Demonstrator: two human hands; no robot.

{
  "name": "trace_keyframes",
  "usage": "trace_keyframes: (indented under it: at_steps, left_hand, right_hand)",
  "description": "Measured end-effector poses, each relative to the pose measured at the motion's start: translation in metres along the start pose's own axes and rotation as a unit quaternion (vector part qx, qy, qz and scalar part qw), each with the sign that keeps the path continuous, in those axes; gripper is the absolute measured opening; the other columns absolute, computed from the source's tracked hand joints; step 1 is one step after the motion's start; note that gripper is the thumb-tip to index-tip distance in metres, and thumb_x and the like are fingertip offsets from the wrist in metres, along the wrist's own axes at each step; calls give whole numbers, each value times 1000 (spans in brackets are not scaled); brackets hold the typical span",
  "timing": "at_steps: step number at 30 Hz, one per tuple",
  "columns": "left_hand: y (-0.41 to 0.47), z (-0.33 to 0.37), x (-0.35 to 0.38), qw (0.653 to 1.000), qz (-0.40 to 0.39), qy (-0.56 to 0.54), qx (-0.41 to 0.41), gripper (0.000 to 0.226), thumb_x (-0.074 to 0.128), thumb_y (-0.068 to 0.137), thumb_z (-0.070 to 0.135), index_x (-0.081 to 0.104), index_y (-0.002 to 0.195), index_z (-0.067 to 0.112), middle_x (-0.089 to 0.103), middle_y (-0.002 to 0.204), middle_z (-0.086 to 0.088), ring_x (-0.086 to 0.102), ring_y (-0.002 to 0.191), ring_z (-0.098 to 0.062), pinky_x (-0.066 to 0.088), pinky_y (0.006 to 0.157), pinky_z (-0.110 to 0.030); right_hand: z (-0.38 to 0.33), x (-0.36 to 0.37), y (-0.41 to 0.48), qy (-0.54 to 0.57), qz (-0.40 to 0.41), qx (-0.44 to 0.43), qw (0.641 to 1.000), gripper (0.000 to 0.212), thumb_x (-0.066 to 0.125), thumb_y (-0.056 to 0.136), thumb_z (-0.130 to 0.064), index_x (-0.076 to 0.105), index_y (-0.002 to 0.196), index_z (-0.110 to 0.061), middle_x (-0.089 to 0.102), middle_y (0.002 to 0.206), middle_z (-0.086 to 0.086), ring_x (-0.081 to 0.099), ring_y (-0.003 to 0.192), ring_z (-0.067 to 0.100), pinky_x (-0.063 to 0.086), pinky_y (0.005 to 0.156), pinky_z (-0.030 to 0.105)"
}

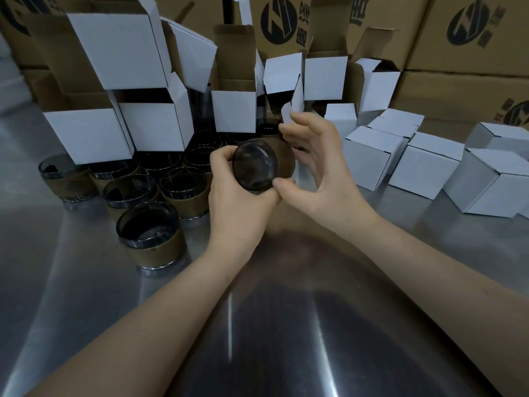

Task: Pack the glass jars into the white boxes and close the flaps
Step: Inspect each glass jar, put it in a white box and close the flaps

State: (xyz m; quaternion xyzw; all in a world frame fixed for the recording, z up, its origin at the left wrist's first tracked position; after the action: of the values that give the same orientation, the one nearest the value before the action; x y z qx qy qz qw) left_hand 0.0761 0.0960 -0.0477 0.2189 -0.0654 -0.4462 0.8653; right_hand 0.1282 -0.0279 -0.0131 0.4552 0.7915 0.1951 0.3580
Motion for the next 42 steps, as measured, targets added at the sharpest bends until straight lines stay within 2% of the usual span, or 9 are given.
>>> trace_keyframes:
  at_steps: [4,8,14,18,23,27,32,38,42]
  left_hand:
    - [-1,-3,0,997,6,-60,-43,76,85,56,42,43,116,22,66,111,5,66,103,-6,54,93,-37]
    - [-3,-1,3,997,-16,-70,-36,70,86,66,32,42,120,20,67,111,3,66,103,-7,54,94,-39]
    - [-3,1,9,996,-40,-73,-26,71,83,65,30,44,123,21,61,117,7,62,107,-6,53,95,-36]
    - [-3,-1,10,997,-49,-61,-18,64,83,73,16,47,126,19,58,115,11,59,103,3,52,91,-25]
    - [-2,-2,10,997,-48,-52,-12,65,84,70,6,45,120,20,56,114,11,59,106,-1,52,96,-30]
    - [-2,2,8,999,-39,-28,12,70,87,65,5,43,117,22,54,113,9,59,104,-2,52,92,-25]
    - [-3,6,6,999,-25,-3,34,72,87,63,7,40,113,28,52,110,11,58,102,-4,53,89,-33]
    - [-3,5,8,998,-33,-47,12,68,84,71,5,45,126,15,54,123,-2,60,110,-11,53,95,-36]
    - [-6,6,9,995,-40,-94,-6,61,75,84,11,43,136,16,59,119,6,63,106,-4,54,92,-29]
  right_hand:
    - [27,0,1,147,25,157,976,65,64,83,-29,34,140,-27,56,129,4,58,118,9,48,97,23]
    - [46,12,-5,308,0,257,916,63,61,84,-32,40,142,-18,64,122,10,69,104,23,55,83,33]
    - [45,10,-3,360,1,232,904,68,69,81,-11,39,141,-19,72,108,6,69,102,22,55,79,32]
    - [45,8,-2,347,-17,224,911,80,63,76,7,36,144,-25,63,126,9,66,100,24,54,77,32]
    - [43,12,-2,338,-43,225,913,93,56,69,14,32,147,-30,54,137,5,60,117,23,55,89,38]
    - [36,15,-1,322,-65,213,920,96,53,67,18,28,148,-28,50,142,2,55,124,19,55,86,40]
    - [30,17,0,300,-74,194,931,96,46,75,32,26,148,-26,48,144,-2,50,130,15,56,83,35]
    - [36,11,1,324,-51,201,923,91,58,72,14,30,146,-29,54,140,3,57,121,20,53,91,37]
    - [42,2,2,330,-16,210,920,79,67,78,-4,32,146,-25,62,128,12,63,113,30,52,92,45]
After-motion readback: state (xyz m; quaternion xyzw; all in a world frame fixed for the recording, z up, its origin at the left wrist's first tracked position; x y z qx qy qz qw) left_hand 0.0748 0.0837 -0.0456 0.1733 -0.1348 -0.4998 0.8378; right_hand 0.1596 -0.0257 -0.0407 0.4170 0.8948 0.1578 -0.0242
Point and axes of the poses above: each hand's wrist, its own y-axis towards the middle knuckle, its own x-axis out of the palm, z = x × y, the point moved 9 cm from there along y, towards the middle knuckle
